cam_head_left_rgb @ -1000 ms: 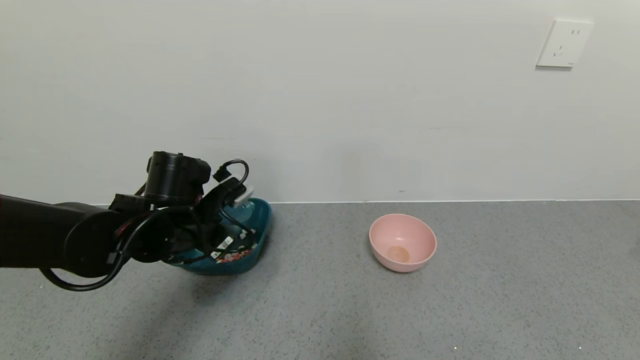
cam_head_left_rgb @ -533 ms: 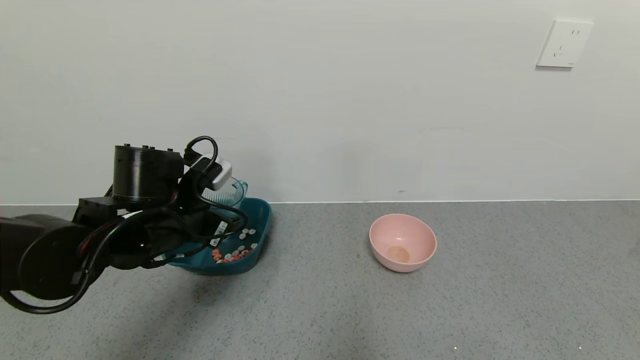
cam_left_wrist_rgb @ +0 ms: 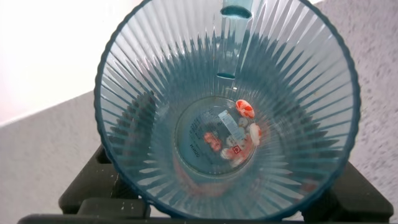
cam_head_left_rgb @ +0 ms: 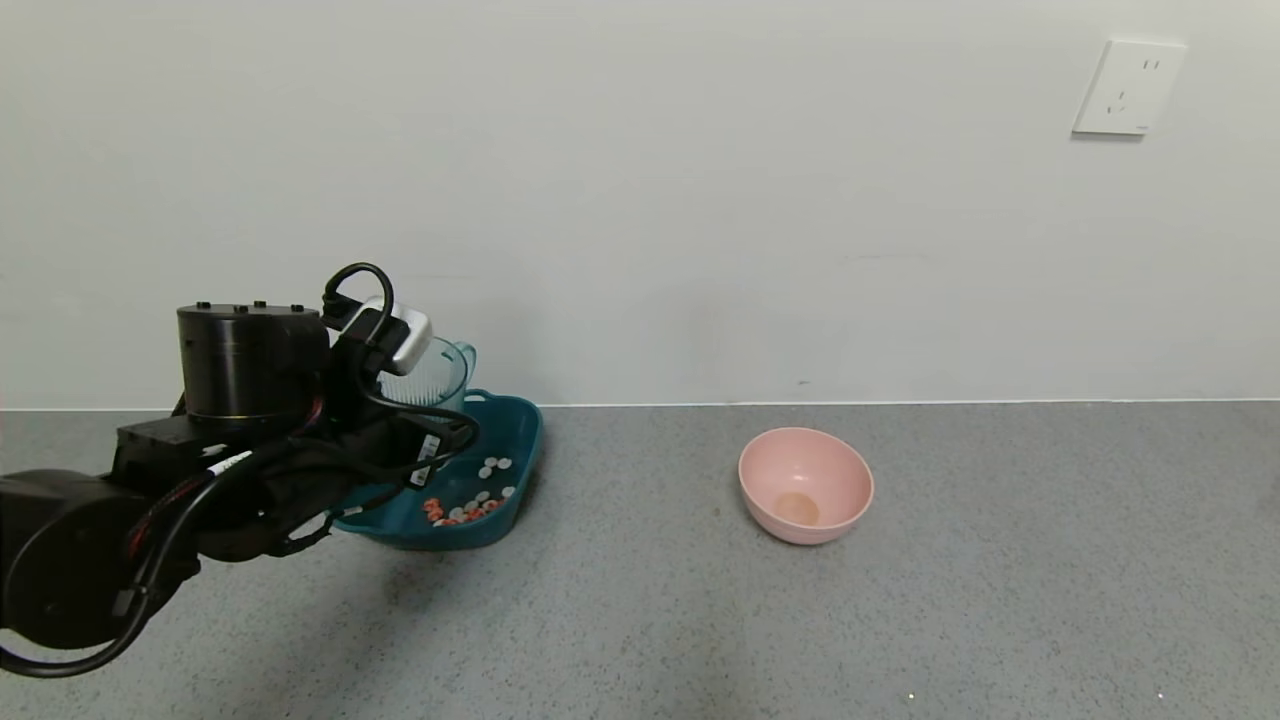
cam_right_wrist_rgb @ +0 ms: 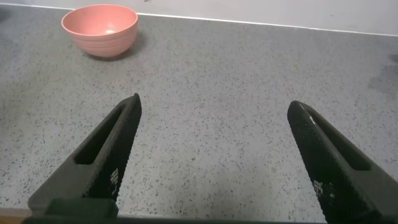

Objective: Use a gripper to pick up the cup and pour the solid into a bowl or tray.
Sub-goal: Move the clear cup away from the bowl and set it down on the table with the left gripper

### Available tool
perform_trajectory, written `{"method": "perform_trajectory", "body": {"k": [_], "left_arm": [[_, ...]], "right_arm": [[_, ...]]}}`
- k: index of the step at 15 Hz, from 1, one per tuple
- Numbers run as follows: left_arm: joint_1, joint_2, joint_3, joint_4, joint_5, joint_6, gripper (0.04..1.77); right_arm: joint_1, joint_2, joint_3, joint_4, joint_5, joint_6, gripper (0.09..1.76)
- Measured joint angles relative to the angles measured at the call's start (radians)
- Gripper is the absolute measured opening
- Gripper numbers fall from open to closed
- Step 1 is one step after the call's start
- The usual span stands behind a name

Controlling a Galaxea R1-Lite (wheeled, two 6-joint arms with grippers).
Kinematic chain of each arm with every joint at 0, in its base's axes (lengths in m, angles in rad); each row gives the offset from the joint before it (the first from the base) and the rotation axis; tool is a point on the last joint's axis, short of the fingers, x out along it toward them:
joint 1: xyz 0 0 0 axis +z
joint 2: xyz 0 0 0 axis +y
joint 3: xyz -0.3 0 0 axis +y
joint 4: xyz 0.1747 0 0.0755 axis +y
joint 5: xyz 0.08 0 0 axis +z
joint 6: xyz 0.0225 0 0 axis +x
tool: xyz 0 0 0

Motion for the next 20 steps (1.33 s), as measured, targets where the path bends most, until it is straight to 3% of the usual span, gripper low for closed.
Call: {"method": "perform_trajectory", "body": {"k": [3, 7, 11, 16, 20], "left_arm": [[0.005, -0.026, 0.014, -0.001, 0.002, -0.079, 1.32], [-0.011, -0.089, 0.074, -0.002, 0.002, -0.109, 1.32], [-0.147, -0.092, 0.106, -0.051, 0.016, -0.243, 1.32], [-0.321, -0.023, 0.122, -0.070, 0.031, -0.325, 1.32], [-0.367, 0.133, 0.126, -0.203, 0.047, -0.342, 1.32]], "right_arm": [[0.000, 0.000, 0.000, 0.000, 0.000, 0.000, 1.71], [0.000, 0.000, 0.000, 0.000, 0.000, 0.000, 1.71], [0.000, 0.000, 0.000, 0.000, 0.000, 0.000, 1.71], [0.000, 0.000, 0.000, 0.000, 0.000, 0.000, 1.71], [0.000, 0.000, 0.000, 0.000, 0.000, 0.000, 1.71]]}}
